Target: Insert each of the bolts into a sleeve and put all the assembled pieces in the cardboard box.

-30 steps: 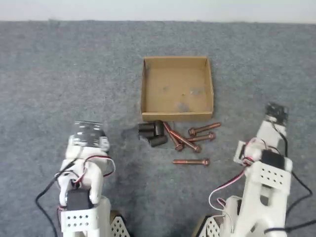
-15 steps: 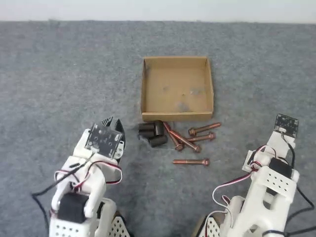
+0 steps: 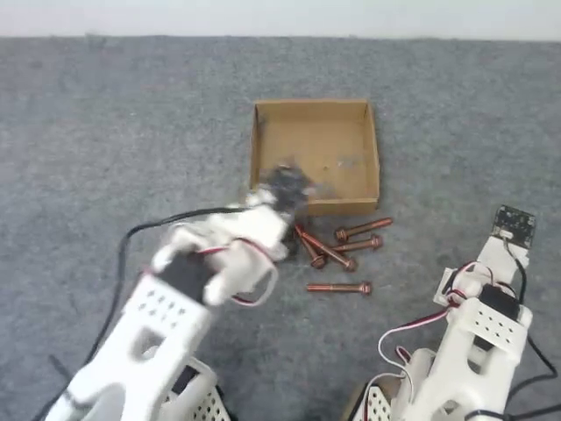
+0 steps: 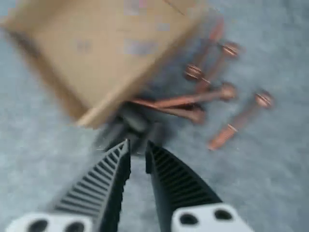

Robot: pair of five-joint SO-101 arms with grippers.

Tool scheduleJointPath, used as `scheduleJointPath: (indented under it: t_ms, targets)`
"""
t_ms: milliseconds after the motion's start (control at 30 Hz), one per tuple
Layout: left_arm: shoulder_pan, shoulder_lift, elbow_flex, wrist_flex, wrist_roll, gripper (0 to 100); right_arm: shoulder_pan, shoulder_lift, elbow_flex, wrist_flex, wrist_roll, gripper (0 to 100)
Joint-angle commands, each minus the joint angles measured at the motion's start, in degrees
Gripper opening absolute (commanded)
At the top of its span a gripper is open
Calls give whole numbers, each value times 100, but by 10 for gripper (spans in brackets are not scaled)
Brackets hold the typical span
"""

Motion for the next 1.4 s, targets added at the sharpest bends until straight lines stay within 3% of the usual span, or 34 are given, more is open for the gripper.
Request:
scheduleJointPath:
  t_ms: [0, 233, 433, 567, 733, 833, 1133, 1367]
  targets:
    - [1116, 809, -497, -26, -88, 49, 251, -233, -35, -127, 105, 6]
    - [2198, 2101, -514, -747, -404, 152, 251, -198, -35, -101, 105, 6]
    - [2251, 3147, -637, -1688, -492, 152, 242, -198, -35, -101, 105, 6]
    - [2233, 4035, -1235, -1749, -738, 152, 233, -198, -35, -101, 105, 6]
    - [2233, 5336, -2255, -1547, -756, 152, 84, -189, -26, -119, 105, 6]
    - [2154, 5899, -2976, -949, -756, 152, 13, -233, 53, -136, 105, 6]
    - [2013, 6760, -4013, -18, -765, 145, 4, -224, 53, -145, 316, 6]
    - [2136, 6787, -4004, 149, -1222, 9, 4, -224, 53, -145, 308, 6]
